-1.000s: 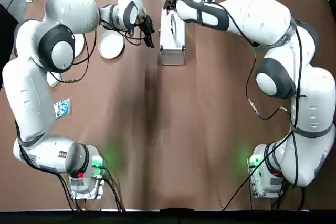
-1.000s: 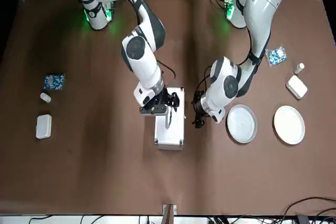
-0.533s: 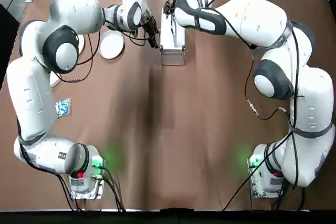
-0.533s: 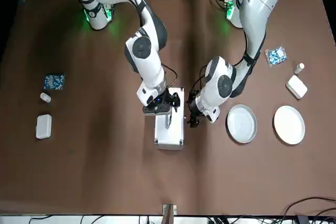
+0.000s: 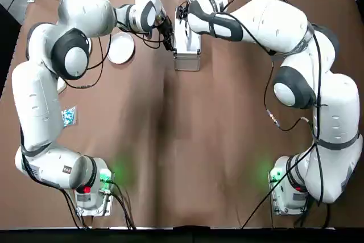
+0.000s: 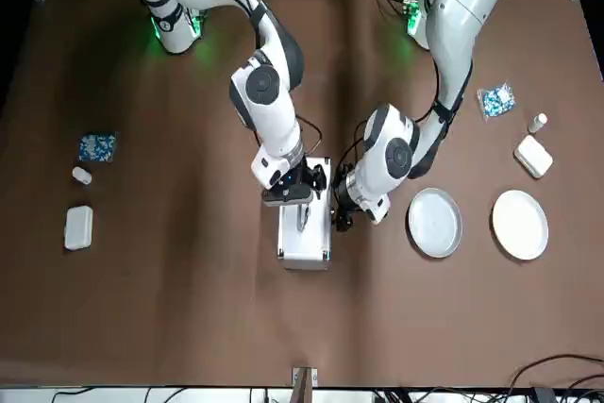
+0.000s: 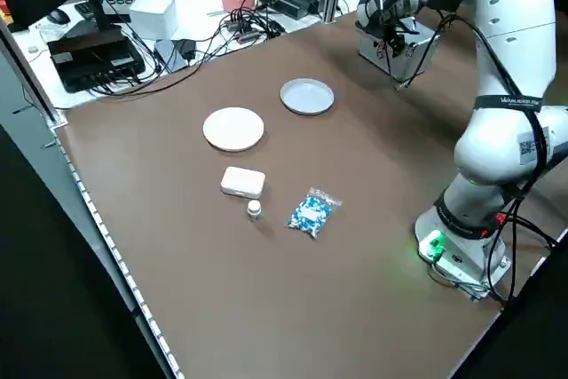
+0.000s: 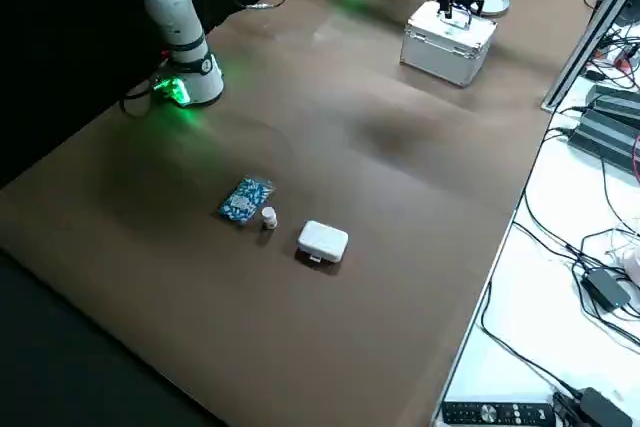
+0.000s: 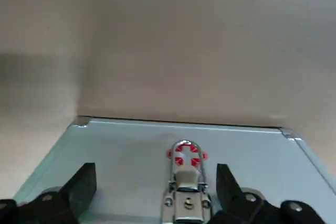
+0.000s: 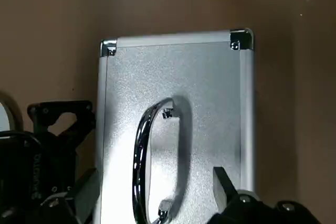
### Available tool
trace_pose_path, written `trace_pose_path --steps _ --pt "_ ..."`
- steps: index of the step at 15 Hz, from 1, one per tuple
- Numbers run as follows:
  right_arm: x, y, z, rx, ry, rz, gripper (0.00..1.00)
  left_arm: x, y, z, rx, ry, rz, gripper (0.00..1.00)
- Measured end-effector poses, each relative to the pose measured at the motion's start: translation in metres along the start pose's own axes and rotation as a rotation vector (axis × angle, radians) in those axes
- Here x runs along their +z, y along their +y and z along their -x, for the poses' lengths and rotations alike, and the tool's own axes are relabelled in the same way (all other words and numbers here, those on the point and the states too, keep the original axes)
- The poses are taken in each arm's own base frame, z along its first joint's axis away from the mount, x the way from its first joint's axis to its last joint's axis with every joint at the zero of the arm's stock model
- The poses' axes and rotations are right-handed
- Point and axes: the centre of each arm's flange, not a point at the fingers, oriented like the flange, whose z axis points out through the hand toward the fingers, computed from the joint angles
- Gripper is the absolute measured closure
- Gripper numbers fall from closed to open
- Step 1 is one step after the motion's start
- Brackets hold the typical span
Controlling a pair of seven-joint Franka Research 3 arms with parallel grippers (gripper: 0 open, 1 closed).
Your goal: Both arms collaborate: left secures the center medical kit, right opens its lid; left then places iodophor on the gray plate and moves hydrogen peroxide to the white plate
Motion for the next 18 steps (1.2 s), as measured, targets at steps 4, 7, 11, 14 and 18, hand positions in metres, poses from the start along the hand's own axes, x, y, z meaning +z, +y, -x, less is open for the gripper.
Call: trace_pose_path --steps 4,7,11,14,18 --pt "0.001 0.001 0.0 -0.017 0.009 0.017 0.04 0.001 0.005 -0.001 -0.002 -0.001 0.001 0.26" --pt "0.001 0.002 0.0 -0.019 0.009 0.022 0.04 0.001 0.006 -0.002 -0.003 0.0 0.004 0.39" --pt "0.002 0.002 -0.001 -0.024 0.012 0.028 0.04 -0.001 0.012 -0.003 -0.008 -0.003 0.018 0.61" --pt "0.005 0.004 0.0 -0.028 0.01 0.039 0.05 -0.002 0.014 -0.003 -0.01 -0.003 0.02 0.69" --pt "0.014 0.006 0.002 -0.032 0.001 0.052 0.06 -0.002 0.014 -0.003 -0.01 -0.002 0.021 0.7"
